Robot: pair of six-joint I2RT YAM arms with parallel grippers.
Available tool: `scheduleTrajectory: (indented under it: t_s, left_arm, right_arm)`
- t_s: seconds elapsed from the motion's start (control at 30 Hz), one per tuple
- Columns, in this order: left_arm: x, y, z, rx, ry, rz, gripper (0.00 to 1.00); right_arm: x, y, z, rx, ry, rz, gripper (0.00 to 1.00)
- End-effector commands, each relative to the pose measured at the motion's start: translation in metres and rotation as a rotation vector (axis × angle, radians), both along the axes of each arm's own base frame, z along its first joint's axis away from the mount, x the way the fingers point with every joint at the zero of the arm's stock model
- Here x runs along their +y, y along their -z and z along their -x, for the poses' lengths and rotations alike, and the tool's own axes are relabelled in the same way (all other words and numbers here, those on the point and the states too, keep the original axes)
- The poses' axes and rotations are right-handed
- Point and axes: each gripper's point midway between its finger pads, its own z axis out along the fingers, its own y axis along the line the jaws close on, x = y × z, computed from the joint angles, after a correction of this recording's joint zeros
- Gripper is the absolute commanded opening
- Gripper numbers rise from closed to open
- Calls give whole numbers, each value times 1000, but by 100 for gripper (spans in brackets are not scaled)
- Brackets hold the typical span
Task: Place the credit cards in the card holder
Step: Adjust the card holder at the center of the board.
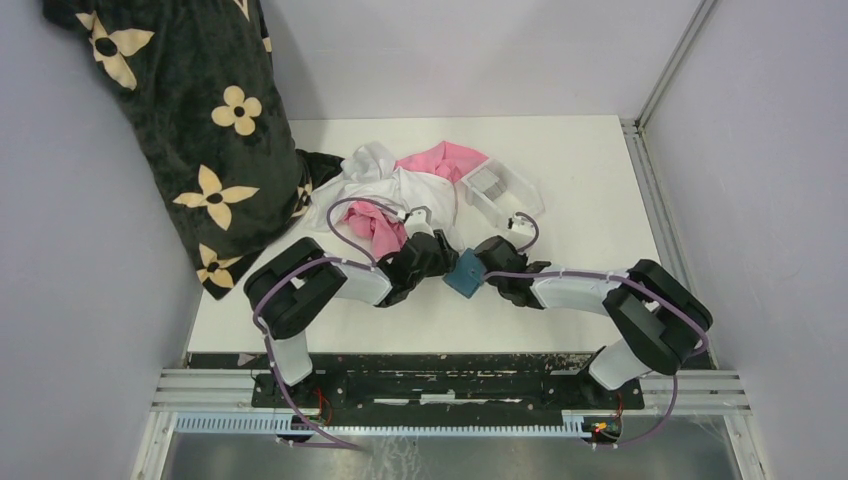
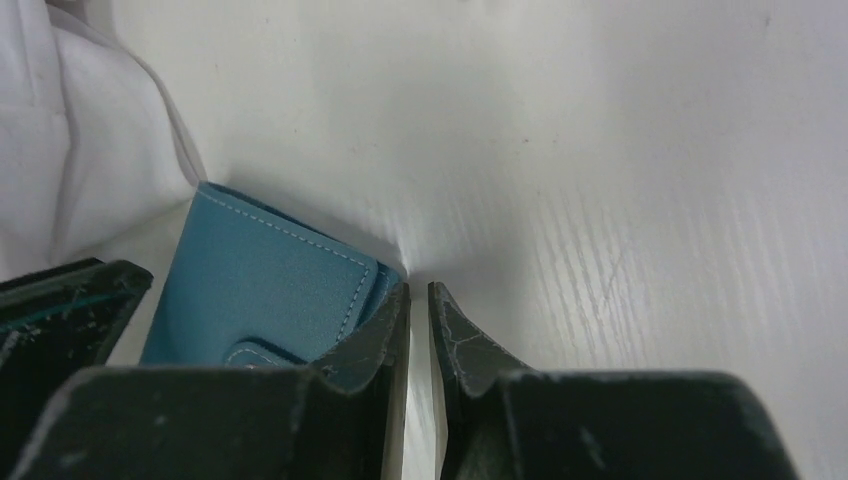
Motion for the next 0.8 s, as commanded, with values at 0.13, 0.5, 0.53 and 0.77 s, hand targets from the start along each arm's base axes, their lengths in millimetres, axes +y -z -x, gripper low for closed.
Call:
scheduleTrajectory:
  t_s: [0.13,0.5,0.53,0.77]
  left_arm:
    - [22,41,48,89,42,-64,44]
    - [50,24,72,52,-32,-32,45]
    - [50,20,72,45,-37,-24,46]
    - [43,-9,70,-13,-45,47,54]
  right_arm:
    - [23,12,-11,41,-85,-26,18]
    - [53,19,-16,94,-178,-68,23]
    - [52,18,-16,92,-181,-64,23]
    - [40,-2,-22,37,-208,57,42]
